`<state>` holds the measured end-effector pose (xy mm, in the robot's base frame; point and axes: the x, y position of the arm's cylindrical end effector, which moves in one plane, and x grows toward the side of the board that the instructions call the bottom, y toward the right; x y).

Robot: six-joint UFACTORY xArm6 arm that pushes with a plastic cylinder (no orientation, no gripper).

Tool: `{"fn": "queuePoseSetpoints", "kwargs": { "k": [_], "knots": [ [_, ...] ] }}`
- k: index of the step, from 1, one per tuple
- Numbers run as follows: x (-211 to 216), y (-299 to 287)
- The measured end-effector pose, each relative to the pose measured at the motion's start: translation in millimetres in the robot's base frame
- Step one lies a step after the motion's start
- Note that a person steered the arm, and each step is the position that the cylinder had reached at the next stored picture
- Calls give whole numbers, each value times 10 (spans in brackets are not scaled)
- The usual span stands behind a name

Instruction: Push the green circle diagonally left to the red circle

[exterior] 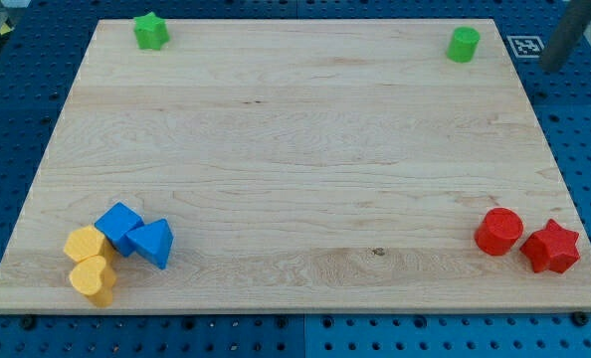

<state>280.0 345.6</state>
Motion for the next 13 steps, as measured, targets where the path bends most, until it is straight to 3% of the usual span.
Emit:
{"fn": "queuePoseSetpoints", "kwargs": {
  "k": [2,3,7,11,13],
  "knots": [
    [-203,-161],
    [-387,-523],
    [-176,-1449],
    [43,-1380],
    [121,-1987]
  ]
}}
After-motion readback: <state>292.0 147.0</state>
